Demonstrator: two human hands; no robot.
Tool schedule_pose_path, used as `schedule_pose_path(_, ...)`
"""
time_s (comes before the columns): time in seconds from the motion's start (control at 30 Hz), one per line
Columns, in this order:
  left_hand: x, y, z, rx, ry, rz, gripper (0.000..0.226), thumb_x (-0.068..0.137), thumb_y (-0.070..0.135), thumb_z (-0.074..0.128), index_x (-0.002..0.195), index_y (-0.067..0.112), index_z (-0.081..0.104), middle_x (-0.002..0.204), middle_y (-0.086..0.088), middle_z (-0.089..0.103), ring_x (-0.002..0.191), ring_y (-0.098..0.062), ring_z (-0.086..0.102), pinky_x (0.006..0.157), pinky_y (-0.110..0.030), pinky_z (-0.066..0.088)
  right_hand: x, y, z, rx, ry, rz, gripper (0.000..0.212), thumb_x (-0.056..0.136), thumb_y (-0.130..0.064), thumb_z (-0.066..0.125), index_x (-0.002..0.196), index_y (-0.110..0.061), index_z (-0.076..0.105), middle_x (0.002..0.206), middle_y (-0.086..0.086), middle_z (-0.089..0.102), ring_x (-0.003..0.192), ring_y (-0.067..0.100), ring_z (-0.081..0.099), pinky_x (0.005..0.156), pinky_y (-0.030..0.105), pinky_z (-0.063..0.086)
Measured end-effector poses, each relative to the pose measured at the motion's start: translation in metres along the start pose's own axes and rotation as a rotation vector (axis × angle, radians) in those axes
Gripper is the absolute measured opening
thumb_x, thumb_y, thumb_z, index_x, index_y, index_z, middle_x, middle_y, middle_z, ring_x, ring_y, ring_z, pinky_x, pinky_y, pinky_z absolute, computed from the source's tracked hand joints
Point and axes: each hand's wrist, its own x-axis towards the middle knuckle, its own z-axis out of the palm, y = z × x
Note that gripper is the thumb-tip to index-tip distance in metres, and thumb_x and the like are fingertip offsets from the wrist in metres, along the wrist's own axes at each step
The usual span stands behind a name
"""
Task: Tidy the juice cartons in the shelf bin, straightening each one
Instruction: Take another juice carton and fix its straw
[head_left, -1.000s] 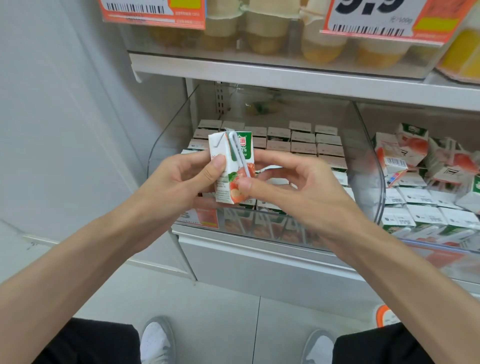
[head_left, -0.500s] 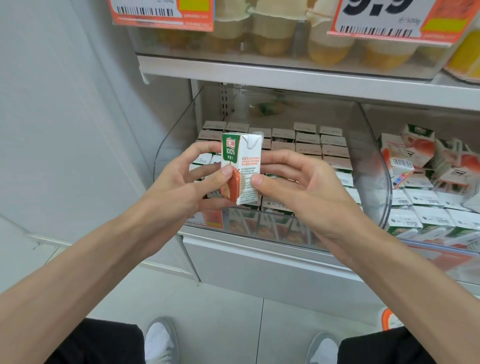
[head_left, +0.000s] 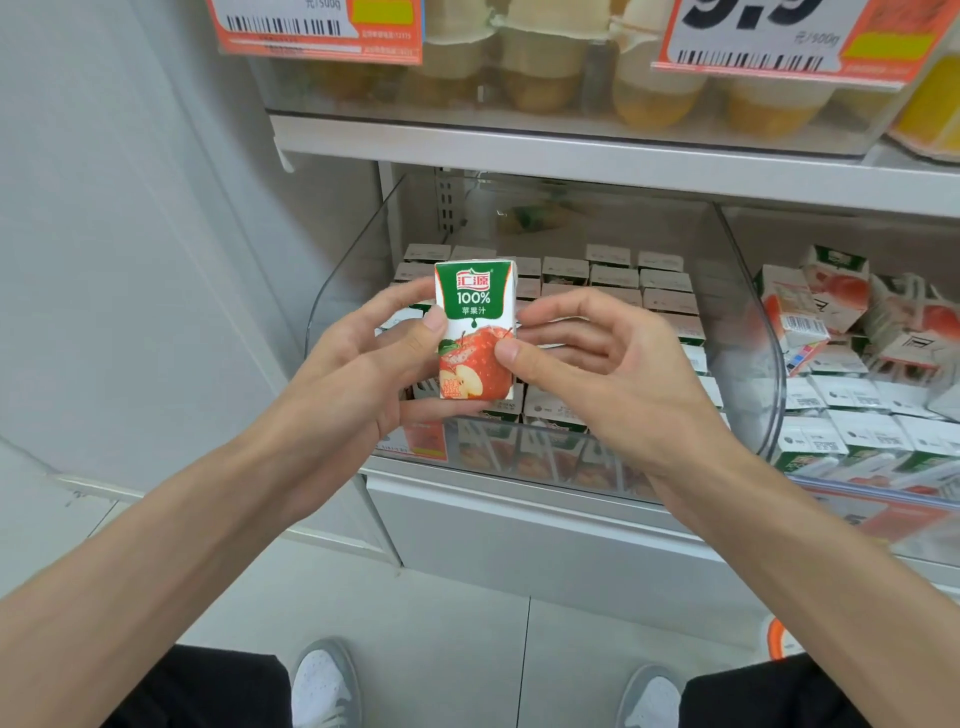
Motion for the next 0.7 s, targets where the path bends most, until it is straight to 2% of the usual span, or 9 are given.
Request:
schedule_pose_path(0.1,-0.0002,-0.0012,-0.0008,0.017,-0.055,0.002,0.04,0.112,0.021,0.045,0.15,0.02,0.055,0.137,-0.008,0.071,0.124,-0.033,0.07,0.097,-0.045,0.062,0.0002,0.0013,-0.0013,0.012,-0.007,0.004,0.023,0.085,-0.024,0.087,0.105,-0.022,0.076,0.1,-0.005,0.082,0.097,0.01,0.077,0.086,0.022,0.06)
schedule_pose_path(0.2,-0.0008,-0.0009,-0.0016,0.031,-0.062,0.025,0.042,0.111,0.017,0.046,0.152,0.024,0.053,0.137,-0.009,0.071,0.123,-0.034,0.071,0.097,-0.044,0.062,-0.0002,0.0006,-0.003,0.009,-0.024,0.017,0.021,0.089,-0.022,0.084,0.108,-0.022,0.075,0.102,-0.005,0.082,0.099,0.012,0.078,0.089,0.029,0.061)
schedule_pose_path(0.4,-0.0025,0.002,0.0017,0.012,-0.078,0.009,0.046,0.106,0.016,0.053,0.15,0.028,0.05,0.131,-0.011,0.074,0.118,-0.036,0.073,0.093,-0.042,0.063,-0.0027,0.001,-0.0016,-0.02,-0.034,-0.022,0.014,0.096,-0.017,0.077,0.109,-0.021,0.076,0.109,-0.008,0.079,0.089,0.01,0.078,0.081,0.03,0.062)
schedule_pose_path(0.5,-0.0029,0.0008,0.0027,0.029,-0.132,-0.019,0.046,0.106,0.017,0.052,0.152,0.026,0.05,0.134,-0.011,0.073,0.121,-0.036,0.072,0.098,-0.045,0.061,-0.0032,0.0008,-0.0017,-0.041,-0.086,-0.034,0.022,0.092,-0.023,0.082,0.113,-0.027,0.078,0.11,-0.004,0.076,0.094,0.013,0.078,0.089,0.035,0.062)
schedule_pose_path(0.57,-0.0027,-0.0006,0.0031,0.068,-0.145,-0.025,0.041,0.107,0.018,0.052,0.148,0.022,0.055,0.133,-0.008,0.074,0.121,-0.032,0.072,0.097,-0.041,0.062,-0.0032,0.002,-0.0008,-0.079,-0.11,-0.051,0.033,0.084,-0.032,0.088,0.116,-0.031,0.077,0.108,-0.005,0.075,0.101,0.014,0.075,0.092,0.038,0.061)
schedule_pose_path(0.63,-0.0022,-0.001,0.0025,0.128,-0.118,-0.023,0.04,0.105,0.02,0.056,0.144,0.022,0.059,0.129,-0.006,0.076,0.119,-0.029,0.073,0.094,-0.034,0.062,-0.0026,0.0028,0.0003,-0.149,-0.107,-0.089,0.042,0.078,-0.039,0.091,0.117,-0.034,0.078,0.103,-0.008,0.073,0.099,0.01,0.07,0.088,0.039,0.06)
schedule_pose_path(0.7,-0.0012,-0.0013,0.0003,0.159,-0.081,-0.013,0.042,0.1,0.022,0.062,0.142,0.023,0.06,0.128,-0.005,0.077,0.117,-0.028,0.074,0.097,-0.034,0.061,-0.0026,0.0021,-0.0006,-0.171,-0.12,-0.106,0.042,0.078,-0.037,0.091,0.118,-0.034,0.079,0.098,-0.004,0.071,0.091,0.007,0.065,0.084,0.038,0.059)
